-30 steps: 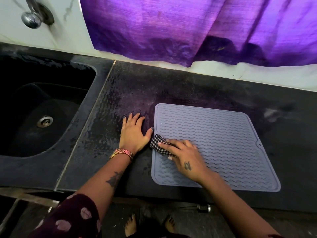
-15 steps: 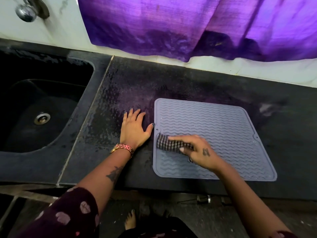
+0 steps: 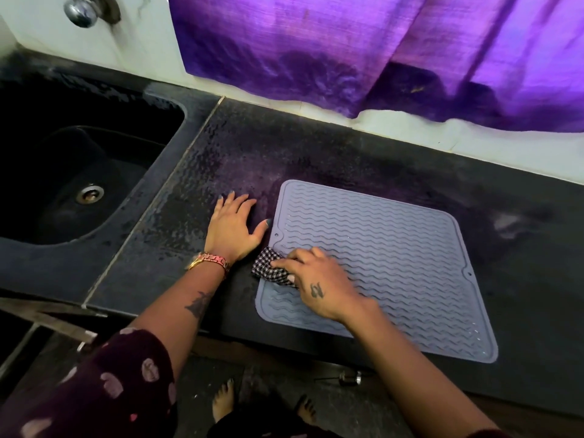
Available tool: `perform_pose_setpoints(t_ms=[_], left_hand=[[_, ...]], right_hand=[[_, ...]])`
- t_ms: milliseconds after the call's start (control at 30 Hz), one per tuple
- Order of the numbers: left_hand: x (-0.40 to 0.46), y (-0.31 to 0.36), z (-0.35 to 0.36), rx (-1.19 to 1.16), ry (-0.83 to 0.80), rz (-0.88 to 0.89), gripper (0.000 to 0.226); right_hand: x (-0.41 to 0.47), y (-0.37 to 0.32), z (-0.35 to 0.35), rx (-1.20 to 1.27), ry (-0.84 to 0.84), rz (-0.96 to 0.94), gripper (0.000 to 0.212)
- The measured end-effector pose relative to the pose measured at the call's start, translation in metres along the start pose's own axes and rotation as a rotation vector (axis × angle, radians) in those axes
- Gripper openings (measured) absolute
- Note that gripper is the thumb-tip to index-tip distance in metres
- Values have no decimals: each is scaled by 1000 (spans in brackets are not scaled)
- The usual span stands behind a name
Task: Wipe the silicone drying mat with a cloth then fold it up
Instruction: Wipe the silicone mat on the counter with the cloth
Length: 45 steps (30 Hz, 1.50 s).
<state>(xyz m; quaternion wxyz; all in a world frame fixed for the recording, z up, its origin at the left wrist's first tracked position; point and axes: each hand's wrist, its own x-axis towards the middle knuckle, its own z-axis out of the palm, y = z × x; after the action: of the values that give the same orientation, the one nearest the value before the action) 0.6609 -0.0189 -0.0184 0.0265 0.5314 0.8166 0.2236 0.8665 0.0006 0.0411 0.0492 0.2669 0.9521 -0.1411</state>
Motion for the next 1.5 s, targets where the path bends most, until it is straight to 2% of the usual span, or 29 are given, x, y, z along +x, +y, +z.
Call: perform_pose_setpoints(t_ms=[167, 233, 333, 400, 467, 533, 600, 667, 700, 800, 900, 1000, 1067, 1133, 1200, 1267, 1500], left_hand=[[0, 1, 0, 37, 7, 3, 78], [0, 1, 1, 53, 4, 7, 81], [-1, -1, 1, 48, -6, 6, 84], [0, -1, 1, 40, -12, 3, 87], [2, -1, 2, 33, 4, 5, 85], [3, -2, 3, 21, 22, 12, 77], [4, -3, 4, 0, 27, 15, 73], [5, -3, 5, -12, 24, 21, 73], [5, -3, 5, -16, 24, 24, 73], [4, -3, 5, -20, 27, 29, 73], [5, -3, 5, -17, 22, 36, 73], [5, -3, 6, -35, 19, 39, 73], [6, -4, 6, -41, 17, 38, 73], [6, -4, 6, -45, 20, 39, 71], [6, -5, 7, -44, 18, 40, 69], [7, -4, 7, -47, 21, 41, 69], [7, -4, 8, -57, 27, 42, 71]], right_hand=[[-13, 8, -2, 103, -55, -111, 42], [-15, 20, -9, 376, -108, -91, 36], [-10, 37, -23, 874, -137, 46, 28], [1, 42, -25, 1000, -69, 146, 24], [12, 43, -21, 795, 28, 204, 21], [17, 42, -13, 398, 117, 217, 27], [14, 37, -9, 70, 213, 201, 46], [11, 29, -4, -70, 222, 197, 70], [10, 25, -1, -102, 189, 195, 75], [14, 20, 7, -106, 138, 214, 67], [17, 26, -4, 9, 110, 188, 57], [14, 34, -22, 307, -49, 137, 57], [14, 35, -27, 497, 27, 157, 54], [19, 31, -22, 396, 160, 181, 47], [25, 24, -11, 181, 122, 184, 55], [28, 18, -3, 71, 90, 209, 63], [12, 5, 2, 32, 122, 114, 48]])
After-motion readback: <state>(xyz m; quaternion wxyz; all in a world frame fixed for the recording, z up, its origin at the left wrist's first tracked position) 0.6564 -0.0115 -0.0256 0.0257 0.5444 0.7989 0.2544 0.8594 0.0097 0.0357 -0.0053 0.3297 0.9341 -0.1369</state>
